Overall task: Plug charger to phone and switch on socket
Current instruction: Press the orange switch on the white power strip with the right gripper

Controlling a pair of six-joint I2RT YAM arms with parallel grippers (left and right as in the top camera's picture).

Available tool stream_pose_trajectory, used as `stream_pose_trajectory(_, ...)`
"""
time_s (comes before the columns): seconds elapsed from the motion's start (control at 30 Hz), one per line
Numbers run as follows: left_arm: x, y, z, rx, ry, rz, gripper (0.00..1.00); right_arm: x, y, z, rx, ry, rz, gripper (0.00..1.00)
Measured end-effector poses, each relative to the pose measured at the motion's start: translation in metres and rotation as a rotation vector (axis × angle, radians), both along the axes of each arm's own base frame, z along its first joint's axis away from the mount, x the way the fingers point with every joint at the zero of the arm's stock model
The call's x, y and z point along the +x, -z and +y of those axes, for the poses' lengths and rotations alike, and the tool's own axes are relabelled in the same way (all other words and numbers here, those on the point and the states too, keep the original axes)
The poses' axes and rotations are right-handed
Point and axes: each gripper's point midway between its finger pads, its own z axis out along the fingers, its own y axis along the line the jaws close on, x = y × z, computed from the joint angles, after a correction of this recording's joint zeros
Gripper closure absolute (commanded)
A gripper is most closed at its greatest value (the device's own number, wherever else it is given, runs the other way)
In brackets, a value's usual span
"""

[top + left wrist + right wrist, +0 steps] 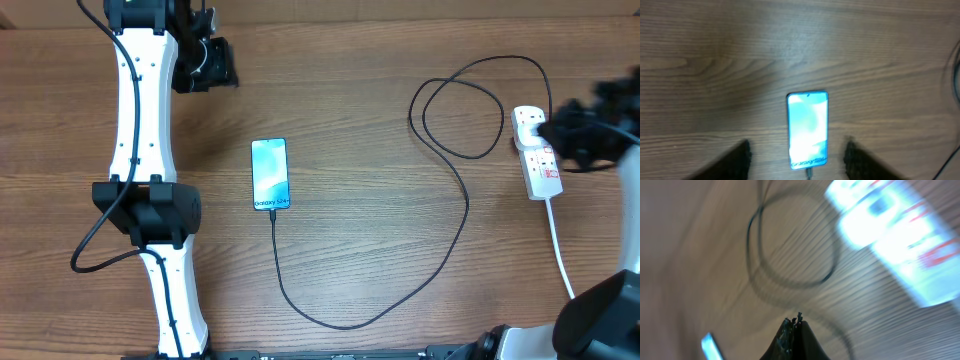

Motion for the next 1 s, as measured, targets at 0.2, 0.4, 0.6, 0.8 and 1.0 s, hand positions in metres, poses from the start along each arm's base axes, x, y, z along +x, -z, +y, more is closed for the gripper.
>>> stream_pose_trajectory(0.2, 0.000, -0.002, -0.005, -0.004, -0.009, -0.003, 0.00, -0.013, -0.008, -0.072, 0.041, 0.187, -0.081, 0.96)
stream_pose_trajectory(0.4, 0.000, -0.002, -0.005, -0.004, -0.010, -0.004, 0.00, -0.013, 0.019, -0.107, 0.185, 0.265, -0.098, 0.96)
stream_pose_trajectory(0.6, 0.000, -0.002, -0.005, -0.004, -0.009, -0.004, 0.00, -0.003, 0.069, -0.114, 0.345, 0.279, -0.059, 0.96)
stream_pose_trajectory(0.8, 0.000, -0.002, -0.005, -0.004, -0.010, -0.004, 0.00, 0.006, 0.099, -0.114, 0.438, 0.281, -0.052, 0.96)
stream_pose_trajectory(1.0, 0.000, -0.002, -0.005, -0.004, -0.010, -0.004, 0.00, 0.015, 0.119, -0.116, 0.481, 0.276, -0.058, 0.96)
